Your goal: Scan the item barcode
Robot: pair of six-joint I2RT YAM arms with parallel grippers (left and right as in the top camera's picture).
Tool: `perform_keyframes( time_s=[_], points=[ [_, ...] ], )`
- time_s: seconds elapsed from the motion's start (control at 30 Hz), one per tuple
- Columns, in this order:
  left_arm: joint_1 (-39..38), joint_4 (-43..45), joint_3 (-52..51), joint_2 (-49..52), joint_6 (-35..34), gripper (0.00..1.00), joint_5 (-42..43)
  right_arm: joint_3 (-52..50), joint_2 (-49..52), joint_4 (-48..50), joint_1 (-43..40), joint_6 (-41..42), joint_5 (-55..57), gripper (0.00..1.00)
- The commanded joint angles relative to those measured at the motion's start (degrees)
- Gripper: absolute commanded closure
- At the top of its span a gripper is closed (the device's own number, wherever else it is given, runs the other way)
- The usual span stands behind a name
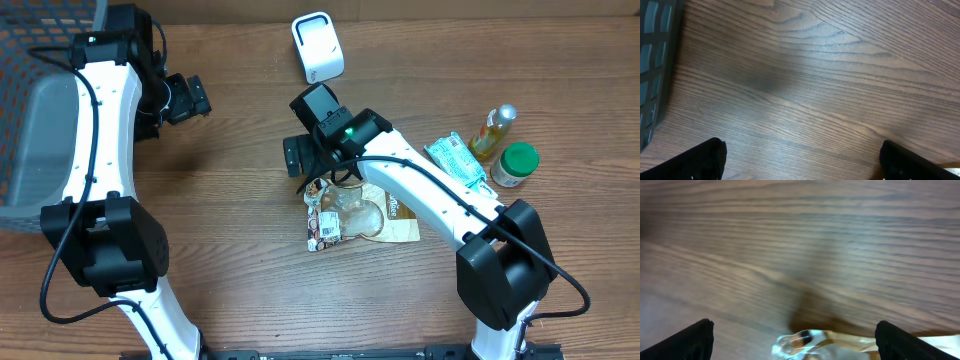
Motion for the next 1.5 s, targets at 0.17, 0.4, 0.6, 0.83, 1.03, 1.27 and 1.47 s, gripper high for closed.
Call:
perform_keyframes(
  time_s=[0.17, 0.4, 0.6, 0.83, 1.03, 1.27, 1.47],
  points=[
    [-0.07, 0.09, 0.52, -0.26, -0.57, 0.0, -0.17, 1.01, -0.35, 0.07, 0.04, -0.04, 3.96, 0.0],
    [-0.07, 0.07, 0.52, -0.26, -0.57, 0.01, -0.17, 1.01, -0.35, 0.07, 0.04, -0.02, 3.96, 0.0],
    [-0.07, 0.07, 0.52, -0.26, -0.57, 0.0, -0.15, 1.01, -0.35, 0.07, 0.04, -0.02, 3.96, 0.0],
    [-0.07, 0.07, 0.52, -0.26, -0.57, 0.0, -0.17, 1.01, -0.35, 0.07, 0.04, -0.02, 3.96, 0.0],
    [-0.07, 0.09, 0.52, -0.24, -0.57, 0.0, -0.17, 1.01, -0.35, 0.07, 0.04, -0.02, 3.96, 0.0],
    [-0.07, 0.07, 0.52, -0.55, -0.57, 0.0, -0.17, 1.01, -0.35, 0.07, 0.04, -0.02, 3.96, 0.0],
    [-0.15, 0.07, 0.52, -5.27, -0.57, 0.0, -0.15, 1.01, -0.35, 0.07, 0.04, -0.02, 3.96, 0.0]
  ],
)
